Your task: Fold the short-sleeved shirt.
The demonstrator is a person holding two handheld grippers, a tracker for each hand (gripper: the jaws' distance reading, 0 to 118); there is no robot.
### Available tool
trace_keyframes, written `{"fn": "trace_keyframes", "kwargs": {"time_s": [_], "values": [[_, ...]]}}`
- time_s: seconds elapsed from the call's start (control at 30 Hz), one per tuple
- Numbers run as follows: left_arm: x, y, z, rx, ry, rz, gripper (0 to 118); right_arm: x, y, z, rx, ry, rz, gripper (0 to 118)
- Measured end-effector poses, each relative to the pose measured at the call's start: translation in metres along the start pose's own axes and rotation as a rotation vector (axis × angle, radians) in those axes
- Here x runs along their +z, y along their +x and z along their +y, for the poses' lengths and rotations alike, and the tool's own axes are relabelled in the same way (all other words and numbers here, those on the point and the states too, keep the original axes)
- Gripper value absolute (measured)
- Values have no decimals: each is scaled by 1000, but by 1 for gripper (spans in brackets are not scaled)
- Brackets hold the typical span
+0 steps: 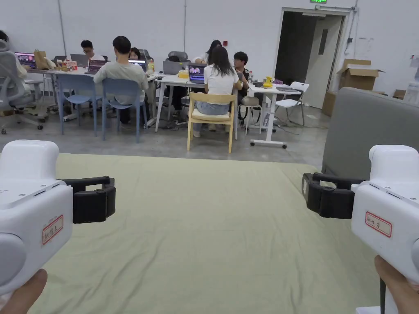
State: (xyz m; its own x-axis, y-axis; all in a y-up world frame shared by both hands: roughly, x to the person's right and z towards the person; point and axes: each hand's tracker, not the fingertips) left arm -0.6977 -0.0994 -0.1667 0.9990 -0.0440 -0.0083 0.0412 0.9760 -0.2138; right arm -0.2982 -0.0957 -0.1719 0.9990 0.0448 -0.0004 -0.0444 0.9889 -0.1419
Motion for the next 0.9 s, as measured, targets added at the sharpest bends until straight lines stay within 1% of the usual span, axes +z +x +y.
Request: {"fn": "trace_keyframes", "kwargs": {"time_s": [0.23, 0.3, 0.47, 0.53, 0.57, 0.63, 0.67, 0.73, 0.8, 0.87, 0.9], "values": [[-2, 1, 0, -4, -6, -13, 116, -3, -2, -3, 7, -19, -5, 118], [-2, 1, -1, -5, -8, -25, 116, -3, -2, -3, 8, -29, 7, 118], [0, 3, -1, -2, 3, -42, 116, -4, -7, -5, 3, -8, 12, 118], [1, 3, 0, -2, 6, -44, 116, -8, -8, -5, 16, 0, 14, 118], [1, 4, 1, -3, 7, -43, 116, -9, -5, -5, -12, 20, 49, 118], [2, 4, 2, -2, 16, -44, 116, -12, 1, -3, -63, -20, 111, 118], [3, 3, 3, 0, 18, -45, 116, -13, 2, -2, -77, -29, 124, 118], [4, 3, 5, 4, 19, -48, 116, -11, 0, -3, -74, -26, 99, 118], [4, 3, 6, 0, 21, -46, 116, -10, -4, -2, -62, -10, 48, 118], [4, 3, 7, -6, 20, -41, 116, -8, -10, 0, -56, -20, -48, 118], [4, 3, 7, -7, 16, -37, 116, -9, -13, -1, -70, -5, -51, 118]]}}
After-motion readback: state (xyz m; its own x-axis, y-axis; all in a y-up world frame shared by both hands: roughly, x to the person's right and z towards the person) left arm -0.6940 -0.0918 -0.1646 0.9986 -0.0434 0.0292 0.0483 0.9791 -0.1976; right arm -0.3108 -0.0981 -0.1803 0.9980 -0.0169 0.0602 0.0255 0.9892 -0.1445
